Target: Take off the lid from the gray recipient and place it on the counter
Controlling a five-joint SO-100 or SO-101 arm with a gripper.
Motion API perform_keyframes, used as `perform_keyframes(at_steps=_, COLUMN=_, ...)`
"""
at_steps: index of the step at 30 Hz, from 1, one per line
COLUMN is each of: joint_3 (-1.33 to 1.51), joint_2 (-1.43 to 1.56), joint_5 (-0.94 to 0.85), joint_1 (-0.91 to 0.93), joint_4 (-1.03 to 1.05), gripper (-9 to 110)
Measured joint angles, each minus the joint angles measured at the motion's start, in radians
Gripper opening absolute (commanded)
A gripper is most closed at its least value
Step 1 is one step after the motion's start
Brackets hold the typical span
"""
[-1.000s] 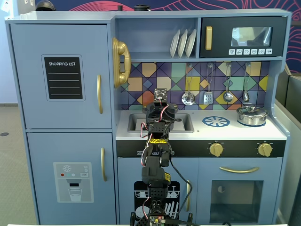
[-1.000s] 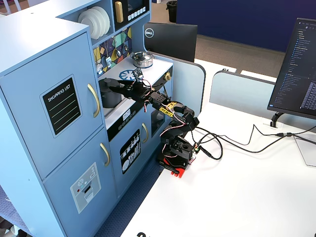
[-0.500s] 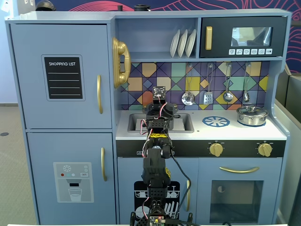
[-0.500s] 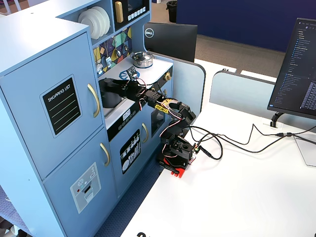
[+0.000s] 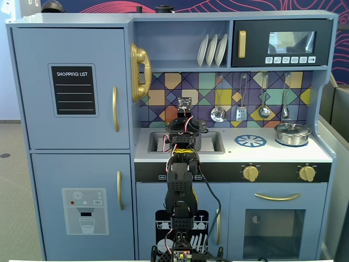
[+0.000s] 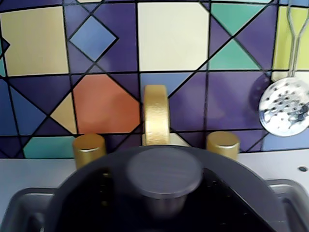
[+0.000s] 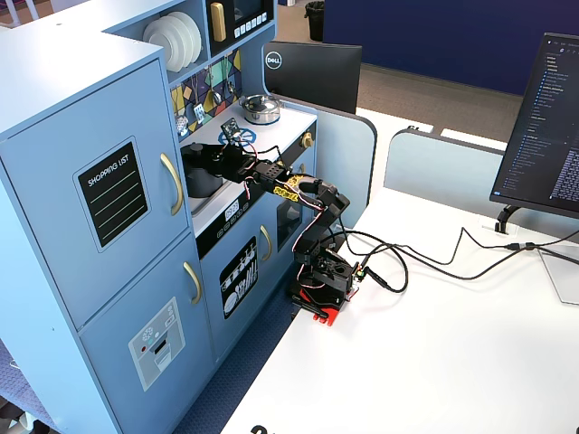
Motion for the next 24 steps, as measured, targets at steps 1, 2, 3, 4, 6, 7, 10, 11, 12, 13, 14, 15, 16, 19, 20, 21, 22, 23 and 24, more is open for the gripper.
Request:
perform_keyframes(at_steps=1, joint_3=-0.006, joint_2=-0.008, joint_5=0.006, joint_1=0.0, joint_4=-0.005, gripper=0)
perform_keyframes(at_steps=2, joint_3=-0.009, joint_2=-0.014, joint_5=0.015, joint_1=-0.002, joint_4=-0.009, gripper=0)
perform_keyframes(at_steps=3, joint_3=-0.012, joint_2=-0.017, joint_5=0.02, joint_1=-0.002, joint_4=-0.015, gripper=0)
perform_keyframes(at_steps=4, joint_3=-0.012, joint_2=-0.018, joint_5=0.025, joint_1=-0.002, joint_4=-0.021, gripper=0)
perform_keyframes(at_steps=6, joint_3=-0.012, joint_2=-0.023, joint_5=0.029, joint_1=-0.002, joint_4=-0.041, gripper=0)
perform_keyframes(at_steps=7, joint_3=-0.012, joint_2=-0.023, joint_5=0.029, joint_1=-0.002, joint_4=-0.049, gripper=0)
perform_keyframes(at_steps=10, joint_3=-0.011, joint_2=-0.023, joint_5=0.028, joint_1=-0.002, joint_4=-0.064, gripper=0)
perform_keyframes(at_steps=11, joint_3=-0.012, joint_2=-0.023, joint_5=0.026, joint_1=-0.002, joint_4=-0.069, gripper=0)
perform_keyframes(at_steps=12, joint_3=-0.017, joint_2=-0.023, joint_5=0.021, joint_1=-0.002, joint_4=-0.072, gripper=0)
perform_keyframes(at_steps=13, joint_3=-0.021, joint_2=-0.023, joint_5=0.015, joint_1=-0.002, joint_4=-0.077, gripper=0)
perform_keyframes(at_steps=14, joint_3=-0.023, joint_2=-0.023, joint_5=0.006, joint_1=0.0, joint_4=-0.077, gripper=0)
perform_keyframes(at_steps=15, joint_3=-0.028, joint_2=-0.021, joint_5=0.002, joint_1=0.0, joint_4=-0.077, gripper=0)
perform_keyframes(at_steps=16, joint_3=-0.029, joint_2=-0.018, joint_5=-0.003, joint_1=0.0, joint_4=-0.077, gripper=0)
perform_keyframes(at_steps=19, joint_3=-0.029, joint_2=0.003, joint_5=-0.018, joint_1=0.002, joint_4=-0.077, gripper=0)
perform_keyframes(at_steps=20, joint_3=-0.029, joint_2=0.012, joint_5=-0.021, joint_1=0.005, joint_4=-0.075, gripper=0)
perform_keyframes(at_steps=21, joint_3=-0.029, joint_2=0.023, joint_5=-0.023, joint_1=0.009, joint_4=-0.072, gripper=0)
perform_keyframes(at_steps=22, joint_3=-0.032, joint_2=0.032, joint_5=-0.026, joint_1=0.018, joint_4=-0.066, gripper=0)
perform_keyframes(at_steps=23, joint_3=-0.038, joint_2=0.04, joint_5=-0.028, joint_1=0.028, joint_4=-0.058, gripper=0)
perform_keyframes(at_steps=24, joint_3=-0.046, joint_2=0.049, joint_5=-0.031, joint_1=0.04, joint_4=-0.046, gripper=0)
